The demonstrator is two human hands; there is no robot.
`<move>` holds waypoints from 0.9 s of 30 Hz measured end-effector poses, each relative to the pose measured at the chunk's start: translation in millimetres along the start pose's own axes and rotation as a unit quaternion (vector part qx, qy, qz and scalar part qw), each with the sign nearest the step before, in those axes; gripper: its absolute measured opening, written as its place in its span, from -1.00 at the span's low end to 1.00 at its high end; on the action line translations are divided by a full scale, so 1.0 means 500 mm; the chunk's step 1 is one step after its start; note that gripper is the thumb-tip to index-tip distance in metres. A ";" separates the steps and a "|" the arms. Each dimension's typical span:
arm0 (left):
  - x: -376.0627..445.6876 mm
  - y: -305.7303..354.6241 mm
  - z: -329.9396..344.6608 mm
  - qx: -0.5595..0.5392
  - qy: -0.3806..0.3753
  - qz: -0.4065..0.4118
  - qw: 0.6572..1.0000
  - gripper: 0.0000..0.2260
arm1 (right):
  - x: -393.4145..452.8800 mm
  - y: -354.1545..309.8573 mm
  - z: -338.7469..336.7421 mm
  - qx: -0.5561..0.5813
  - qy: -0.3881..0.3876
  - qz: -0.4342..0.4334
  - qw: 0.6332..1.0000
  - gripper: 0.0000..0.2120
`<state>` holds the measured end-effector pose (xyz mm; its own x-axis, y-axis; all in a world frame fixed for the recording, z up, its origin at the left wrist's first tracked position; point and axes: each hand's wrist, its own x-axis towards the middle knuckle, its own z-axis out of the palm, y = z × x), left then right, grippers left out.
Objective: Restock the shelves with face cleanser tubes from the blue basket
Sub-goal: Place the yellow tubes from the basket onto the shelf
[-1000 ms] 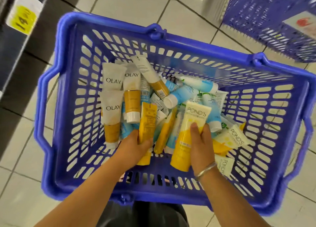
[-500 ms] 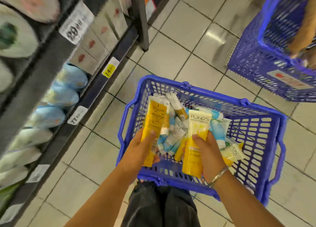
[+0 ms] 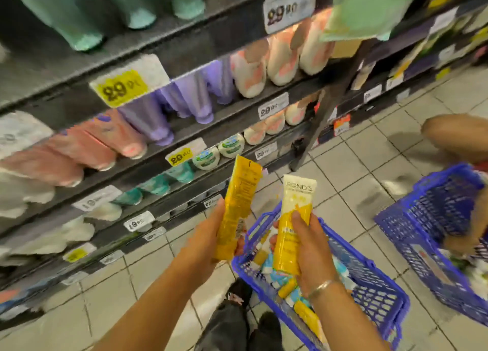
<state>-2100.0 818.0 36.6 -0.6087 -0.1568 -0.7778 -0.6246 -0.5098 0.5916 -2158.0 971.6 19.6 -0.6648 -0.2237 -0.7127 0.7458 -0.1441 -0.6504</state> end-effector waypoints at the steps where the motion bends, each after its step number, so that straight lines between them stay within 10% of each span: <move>1: -0.034 0.018 -0.006 -0.017 0.015 0.012 1.000 -0.47 | -0.030 -0.013 0.024 -0.001 -0.018 0.001 1.000 -0.86; 10: -0.292 0.142 0.014 -0.140 0.114 0.183 0.967 -0.86 | -0.224 -0.217 0.180 -0.086 -0.199 -0.061 0.974 -0.89; 27: -0.835 0.129 -0.255 -0.211 0.219 0.426 0.852 -0.59 | -0.689 -0.193 0.552 -0.182 -0.513 -0.170 0.821 -0.69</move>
<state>-1823.8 743.0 372.3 -0.4545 -0.8758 -0.1627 0.2406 -0.2965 0.9242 -1989.1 796.5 400.1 -0.3069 -0.9517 0.0028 0.3377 -0.1116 -0.9346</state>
